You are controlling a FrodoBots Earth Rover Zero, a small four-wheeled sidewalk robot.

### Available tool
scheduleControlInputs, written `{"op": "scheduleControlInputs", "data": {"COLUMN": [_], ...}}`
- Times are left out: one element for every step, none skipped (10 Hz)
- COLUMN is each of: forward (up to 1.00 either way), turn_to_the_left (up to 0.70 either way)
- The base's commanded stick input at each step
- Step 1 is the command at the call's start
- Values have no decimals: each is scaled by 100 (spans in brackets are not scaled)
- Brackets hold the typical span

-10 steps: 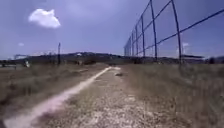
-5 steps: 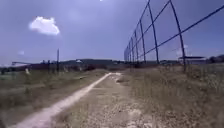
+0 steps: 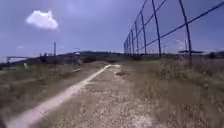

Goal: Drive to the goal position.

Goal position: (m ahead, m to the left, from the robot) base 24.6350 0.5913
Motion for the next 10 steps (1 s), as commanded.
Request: {"op": "scheduleControlInputs", "data": {"forward": [70, 70, 70, 70, 70, 70, 70, 70, 70, 70], "turn_to_the_left": [16, 23, 18, 0, 0, 0, 0, 0, 0, 0]}}
